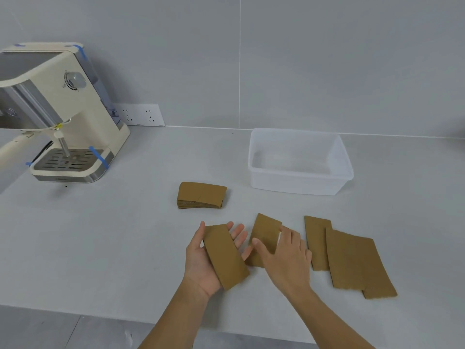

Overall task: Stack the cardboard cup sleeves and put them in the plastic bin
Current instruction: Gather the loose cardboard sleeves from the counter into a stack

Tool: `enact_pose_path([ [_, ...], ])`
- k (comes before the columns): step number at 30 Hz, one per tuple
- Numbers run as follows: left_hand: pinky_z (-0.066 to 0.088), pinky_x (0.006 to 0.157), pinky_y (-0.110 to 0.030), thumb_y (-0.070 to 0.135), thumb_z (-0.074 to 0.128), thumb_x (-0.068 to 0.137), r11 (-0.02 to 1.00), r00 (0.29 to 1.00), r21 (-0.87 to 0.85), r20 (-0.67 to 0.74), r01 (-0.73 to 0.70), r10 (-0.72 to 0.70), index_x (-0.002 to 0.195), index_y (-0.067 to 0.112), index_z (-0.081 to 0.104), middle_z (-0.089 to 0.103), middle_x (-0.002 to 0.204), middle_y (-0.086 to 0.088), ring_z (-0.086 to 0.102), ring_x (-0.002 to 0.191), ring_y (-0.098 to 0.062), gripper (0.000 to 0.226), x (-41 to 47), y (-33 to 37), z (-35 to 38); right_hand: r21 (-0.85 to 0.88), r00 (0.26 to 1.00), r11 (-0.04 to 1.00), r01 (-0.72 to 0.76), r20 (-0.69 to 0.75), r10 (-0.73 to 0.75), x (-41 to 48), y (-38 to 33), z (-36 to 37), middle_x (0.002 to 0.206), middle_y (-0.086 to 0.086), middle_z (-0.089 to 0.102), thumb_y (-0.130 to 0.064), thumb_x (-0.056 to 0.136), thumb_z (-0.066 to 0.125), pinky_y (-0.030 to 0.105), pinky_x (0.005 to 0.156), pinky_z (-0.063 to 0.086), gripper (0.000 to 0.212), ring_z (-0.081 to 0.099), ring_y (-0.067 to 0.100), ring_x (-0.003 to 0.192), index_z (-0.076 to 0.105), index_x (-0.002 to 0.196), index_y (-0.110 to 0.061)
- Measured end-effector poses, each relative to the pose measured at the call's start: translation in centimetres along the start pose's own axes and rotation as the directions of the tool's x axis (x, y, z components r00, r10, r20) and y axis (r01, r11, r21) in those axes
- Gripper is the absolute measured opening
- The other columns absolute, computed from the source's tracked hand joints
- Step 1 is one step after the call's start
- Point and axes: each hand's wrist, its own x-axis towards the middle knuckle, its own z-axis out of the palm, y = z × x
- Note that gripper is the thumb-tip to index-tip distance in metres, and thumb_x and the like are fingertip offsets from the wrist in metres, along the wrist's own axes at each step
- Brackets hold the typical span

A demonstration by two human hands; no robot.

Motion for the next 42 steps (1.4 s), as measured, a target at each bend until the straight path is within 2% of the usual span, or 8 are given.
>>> enact_pose_path([
  [7,0.048,0.094,-0.052,0.055,0.058,0.077,0.995,0.995,-0.007,-0.004,-0.098,0.098,0.12,0.007,0.062,0.061,0.127,-0.016,0.059,0.115,-0.03,0.064,-0.3,1.2,-1.0,-0.282,0.998,0.959,-0.001,-0.061,-0.017,0.4,-0.2,2.8,0.131,0.006,0.045,-0.079,0.069,0.036,0.037,0.092,0.03,0.089,0.04,0.025,0.118,0.032,0.131,-0.015],
  [11,0.051,0.092,-0.052,0.055,0.057,0.078,0.993,0.993,-0.018,-0.019,-0.115,0.115,0.121,0.008,0.062,0.061,0.127,-0.016,0.059,0.115,-0.03,0.064,-0.5,1.3,-1.2,-0.315,0.996,0.947,0.056,-0.052,-0.076,0.3,-0.2,3.5,0.136,0.005,0.042,-0.075,0.071,0.041,0.037,0.093,0.031,0.088,0.039,0.024,0.122,0.03,0.135,-0.016],
  [14,0.052,0.091,-0.05,0.054,0.058,0.077,0.993,0.993,-0.026,-0.022,-0.118,0.117,0.122,0.009,0.06,0.062,0.127,-0.015,0.059,0.115,-0.03,0.064,-0.5,1.3,-1.3,-0.321,0.994,0.943,0.094,-0.017,-0.105,0.3,0.2,3.5,0.139,0.005,0.038,-0.065,0.077,0.043,0.037,0.099,0.029,0.079,0.034,0.024,0.126,0.026,0.136,-0.016],
  [22,0.05,0.092,-0.053,0.049,0.059,0.078,0.992,0.993,-0.047,-0.022,-0.118,0.117,0.122,0.009,0.06,0.063,0.125,-0.016,0.061,0.113,-0.03,0.06,0.2,1.0,-1.1,-0.245,0.986,0.956,0.159,-0.009,-0.167,-0.1,1.3,2.4,0.141,0.0,0.039,-0.044,0.086,0.046,0.031,0.103,0.026,0.059,0.034,0.019,0.129,0.03,0.135,-0.015],
  [28,0.047,0.092,-0.05,0.049,0.059,0.079,0.995,0.996,-0.045,-0.016,-0.092,0.092,0.123,0.009,0.059,0.063,0.125,-0.016,0.06,0.114,-0.03,0.06,1.0,0.6,-0.6,-0.15,0.993,0.982,0.118,-0.005,-0.12,0.2,0.9,1.8,0.131,0.0,0.044,-0.027,0.078,0.054,0.031,0.097,0.025,0.057,0.035,0.02,0.121,0.034,0.13,-0.016],
  [34,0.048,0.09,-0.05,0.05,0.058,0.079,0.996,0.997,-0.042,-0.019,-0.08,0.079,0.124,0.008,0.058,0.064,0.124,-0.016,0.061,0.113,-0.031,0.061,1.6,0.4,-0.2,-0.027,0.994,0.996,0.089,-0.057,-0.091,1.1,0.0,0.2,0.132,0.0,0.045,-0.026,0.073,0.059,0.03,0.099,0.022,0.063,0.034,0.019,0.124,0.036,0.131,-0.018],
  [39,0.055,0.083,-0.047,0.053,0.058,0.079,0.998,0.998,0.002,-0.015,-0.06,0.06,0.122,0.01,0.06,0.065,0.122,-0.015,0.064,0.108,-0.029,0.061,2.1,0.0,0.8,0.148,0.983,0.976,0.163,-0.104,-0.148,0.9,-1.8,-1.5,0.128,-0.001,0.045,-0.032,0.074,0.061,0.027,0.096,0.02,0.059,0.034,0.017,0.12,0.039,0.128,-0.02],
  [42,0.056,0.078,-0.045,0.056,0.06,0.075,0.997,0.999,0.067,-0.013,-0.037,0.038,0.117,0.012,0.064,0.069,0.115,-0.014,0.067,0.101,-0.032,0.062,2.3,-0.3,1.3,0.206,0.975,0.954,0.217,-0.087,-0.203,0.1,-2.9,-1.9,0.125,-0.002,0.045,-0.028,0.073,0.06,0.023,0.091,0.018,0.058,0.034,0.015,0.118,0.039,0.126,-0.021],
])
